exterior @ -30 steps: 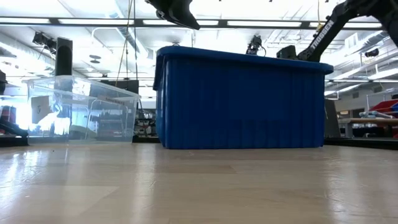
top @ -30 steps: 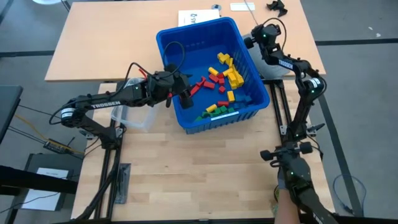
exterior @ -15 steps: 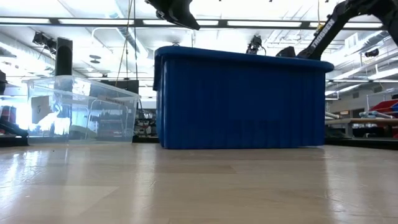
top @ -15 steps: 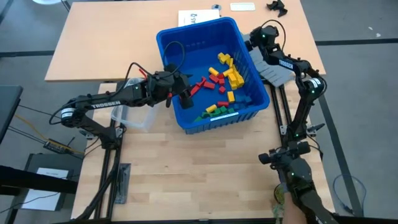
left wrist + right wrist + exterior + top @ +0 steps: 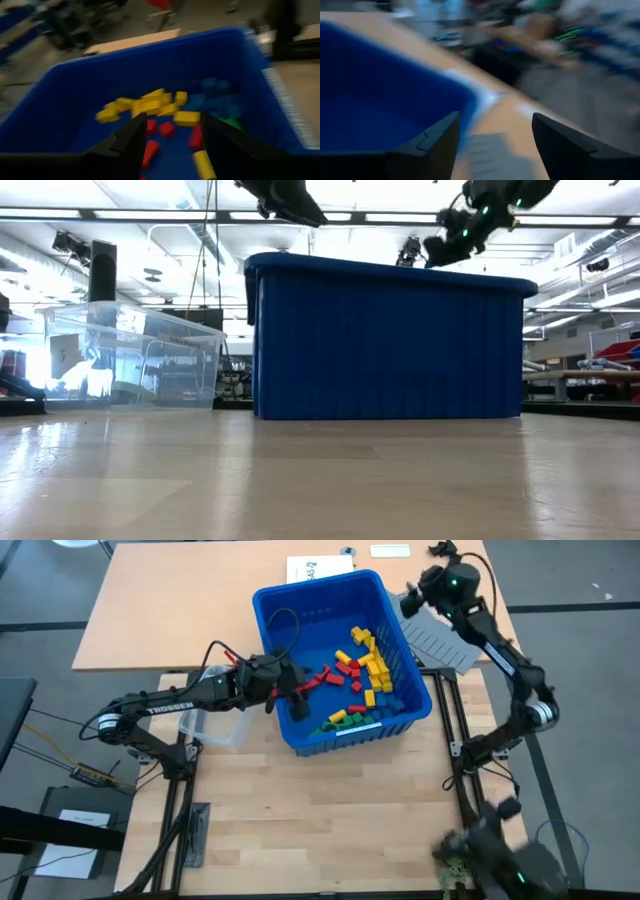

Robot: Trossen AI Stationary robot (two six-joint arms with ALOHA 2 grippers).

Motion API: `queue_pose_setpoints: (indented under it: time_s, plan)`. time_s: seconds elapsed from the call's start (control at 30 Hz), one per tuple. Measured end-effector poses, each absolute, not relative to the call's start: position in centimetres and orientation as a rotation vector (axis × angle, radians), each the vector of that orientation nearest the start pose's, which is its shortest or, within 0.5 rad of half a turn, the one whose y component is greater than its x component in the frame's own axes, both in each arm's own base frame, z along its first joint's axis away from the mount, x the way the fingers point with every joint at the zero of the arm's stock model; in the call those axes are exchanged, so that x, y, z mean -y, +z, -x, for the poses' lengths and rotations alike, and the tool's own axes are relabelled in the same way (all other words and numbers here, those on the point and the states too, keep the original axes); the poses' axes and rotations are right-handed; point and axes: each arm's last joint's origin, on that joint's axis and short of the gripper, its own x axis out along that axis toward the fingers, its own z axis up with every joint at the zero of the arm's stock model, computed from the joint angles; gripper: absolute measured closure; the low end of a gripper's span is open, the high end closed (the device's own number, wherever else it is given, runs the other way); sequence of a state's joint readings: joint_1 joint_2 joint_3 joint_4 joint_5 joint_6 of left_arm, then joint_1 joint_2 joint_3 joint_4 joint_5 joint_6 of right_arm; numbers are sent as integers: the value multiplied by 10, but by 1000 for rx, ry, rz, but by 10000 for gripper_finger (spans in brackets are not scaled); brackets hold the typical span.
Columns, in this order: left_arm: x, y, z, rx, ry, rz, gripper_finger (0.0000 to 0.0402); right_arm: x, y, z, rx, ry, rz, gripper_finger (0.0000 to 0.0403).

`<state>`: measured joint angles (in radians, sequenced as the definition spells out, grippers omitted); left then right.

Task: Sort blocks
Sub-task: Remove the bin divider, then adjust the blue bin

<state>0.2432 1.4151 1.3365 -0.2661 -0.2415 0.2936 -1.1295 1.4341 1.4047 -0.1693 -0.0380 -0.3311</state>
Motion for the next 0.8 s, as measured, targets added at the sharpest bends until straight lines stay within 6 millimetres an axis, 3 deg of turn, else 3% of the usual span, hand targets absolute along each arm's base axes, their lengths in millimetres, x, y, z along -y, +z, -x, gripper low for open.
queue_pose_setpoints:
  time_s: [0.2,0.4,0.53,0.8]
  plan:
    - [-78,371,-309,-397,226,-278,207,203,429,-144,-304,-553,91,171]
    - [-73,365,-308,-448,189,-178,207,129,430,-142,-404,-215,41,173]
    - [-63,360,-309,-487,172,-97,207,102,405,-141,-582,-63,-17,173]
    - [-24,330,-330,-626,112,27,207,81,338,-148,-830,-6,29,174]
